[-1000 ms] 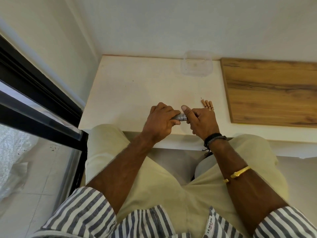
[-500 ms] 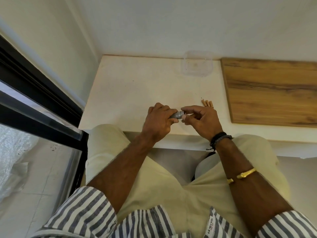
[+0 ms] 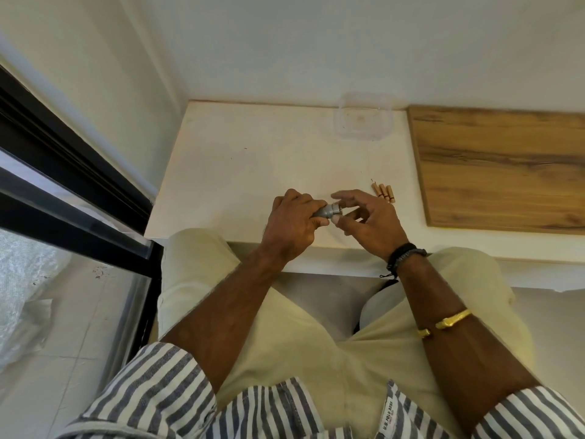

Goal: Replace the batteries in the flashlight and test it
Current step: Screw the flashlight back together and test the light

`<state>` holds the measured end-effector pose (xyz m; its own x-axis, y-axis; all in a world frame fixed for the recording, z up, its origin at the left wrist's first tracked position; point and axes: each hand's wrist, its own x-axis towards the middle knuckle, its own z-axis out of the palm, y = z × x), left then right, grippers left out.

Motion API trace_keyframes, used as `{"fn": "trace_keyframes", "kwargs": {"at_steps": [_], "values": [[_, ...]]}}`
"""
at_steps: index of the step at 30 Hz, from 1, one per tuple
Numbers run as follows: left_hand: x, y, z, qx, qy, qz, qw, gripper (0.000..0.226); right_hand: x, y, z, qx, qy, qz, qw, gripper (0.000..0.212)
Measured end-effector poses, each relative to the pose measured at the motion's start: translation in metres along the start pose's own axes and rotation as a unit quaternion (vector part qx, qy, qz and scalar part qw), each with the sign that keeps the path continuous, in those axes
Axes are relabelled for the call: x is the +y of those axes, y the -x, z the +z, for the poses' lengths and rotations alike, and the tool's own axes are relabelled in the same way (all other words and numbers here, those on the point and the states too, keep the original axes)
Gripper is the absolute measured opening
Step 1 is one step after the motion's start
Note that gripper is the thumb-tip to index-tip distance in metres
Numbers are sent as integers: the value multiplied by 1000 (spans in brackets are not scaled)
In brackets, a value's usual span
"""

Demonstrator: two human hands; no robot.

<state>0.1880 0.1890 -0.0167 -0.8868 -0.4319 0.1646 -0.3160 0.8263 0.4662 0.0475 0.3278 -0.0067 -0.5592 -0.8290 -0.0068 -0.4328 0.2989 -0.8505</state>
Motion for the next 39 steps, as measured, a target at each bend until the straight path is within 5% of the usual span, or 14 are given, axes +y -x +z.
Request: {"fn": "trace_keyframes", "kwargs": {"at_steps": [7, 13, 24, 31, 39], "values": [[1, 1, 0, -7, -6, 9, 1000, 30, -5, 2, 3, 33, 35, 23, 999, 23], [-1, 2, 2, -12, -5, 21, 1000, 29, -5, 3, 8, 33, 89, 50, 994, 45], [-3, 3, -2, -13, -7, 3, 1000, 31, -1, 2, 6, 19, 16, 17, 1000, 22], [2, 3, -2, -11, -8, 19, 1000, 30, -4, 4, 6, 24, 79, 58, 995, 43], [1, 1, -2, -13, -14, -2, 1000, 33, 2, 1, 2, 7, 41, -7, 999, 30]]}}
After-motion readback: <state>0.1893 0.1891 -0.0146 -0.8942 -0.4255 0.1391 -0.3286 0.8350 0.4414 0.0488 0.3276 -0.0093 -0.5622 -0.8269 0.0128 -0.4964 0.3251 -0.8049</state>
